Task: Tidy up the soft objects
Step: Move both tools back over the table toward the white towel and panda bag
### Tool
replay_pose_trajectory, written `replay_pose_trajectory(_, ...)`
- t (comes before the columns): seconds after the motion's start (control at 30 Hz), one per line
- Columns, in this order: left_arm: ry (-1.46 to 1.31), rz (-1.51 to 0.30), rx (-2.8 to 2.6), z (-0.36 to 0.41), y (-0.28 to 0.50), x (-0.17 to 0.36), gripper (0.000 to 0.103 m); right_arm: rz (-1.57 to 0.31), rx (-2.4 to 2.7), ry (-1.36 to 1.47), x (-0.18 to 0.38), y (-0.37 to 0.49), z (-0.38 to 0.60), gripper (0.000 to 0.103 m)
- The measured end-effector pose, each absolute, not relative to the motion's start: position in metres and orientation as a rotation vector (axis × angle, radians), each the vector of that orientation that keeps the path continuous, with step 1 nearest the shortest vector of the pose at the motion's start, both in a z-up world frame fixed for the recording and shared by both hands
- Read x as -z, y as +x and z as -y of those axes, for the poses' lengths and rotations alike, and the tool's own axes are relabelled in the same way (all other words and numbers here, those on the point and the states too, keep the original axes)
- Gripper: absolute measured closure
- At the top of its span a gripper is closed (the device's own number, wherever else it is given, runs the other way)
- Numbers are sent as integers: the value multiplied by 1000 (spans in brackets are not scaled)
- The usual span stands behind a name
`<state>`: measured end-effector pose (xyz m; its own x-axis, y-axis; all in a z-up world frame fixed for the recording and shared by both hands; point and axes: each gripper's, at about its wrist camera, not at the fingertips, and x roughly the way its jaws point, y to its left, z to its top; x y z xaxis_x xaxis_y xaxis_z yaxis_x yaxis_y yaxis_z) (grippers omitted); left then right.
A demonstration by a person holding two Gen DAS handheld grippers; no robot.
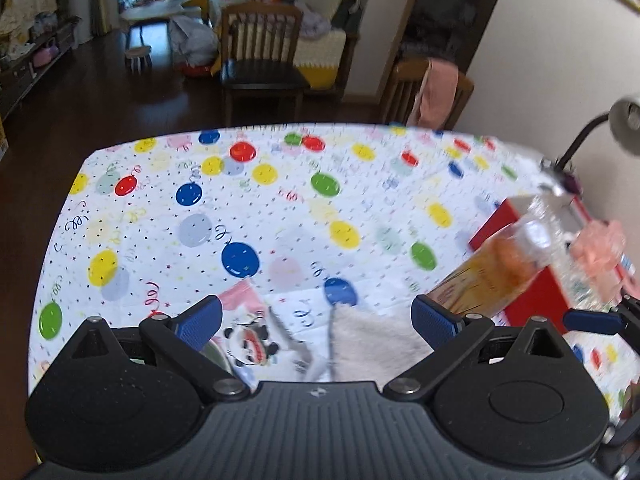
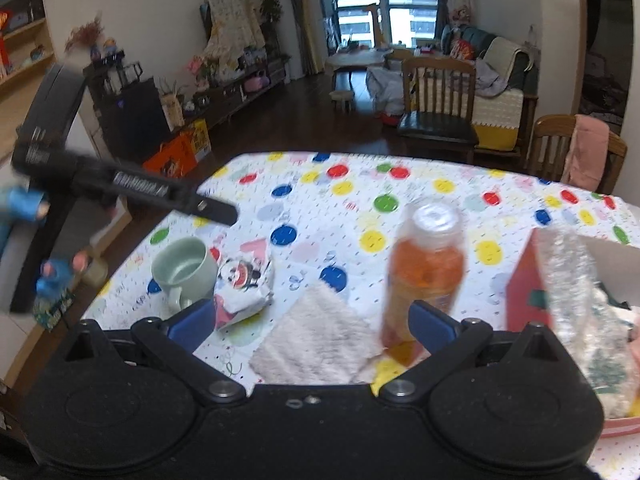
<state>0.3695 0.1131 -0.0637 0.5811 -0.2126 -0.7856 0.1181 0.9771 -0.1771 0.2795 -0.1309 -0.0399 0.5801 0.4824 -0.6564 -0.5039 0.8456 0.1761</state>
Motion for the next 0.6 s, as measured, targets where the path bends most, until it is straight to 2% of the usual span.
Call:
replay_pose_trajectory(0.17, -72, -1049, 216, -119, 406, 79, 2, -816, -587, -77, 64, 287, 96, 3)
replay_pose_trajectory(0.4, -141, -1270, 227, -132, 456, 116, 2, -884, -576, -164, 103, 297, 64, 4)
replay_pose_trajectory(0.6, -176, -1392, 233, -144, 486, 147, 2, -920, -563, -234, 127, 307, 48, 4)
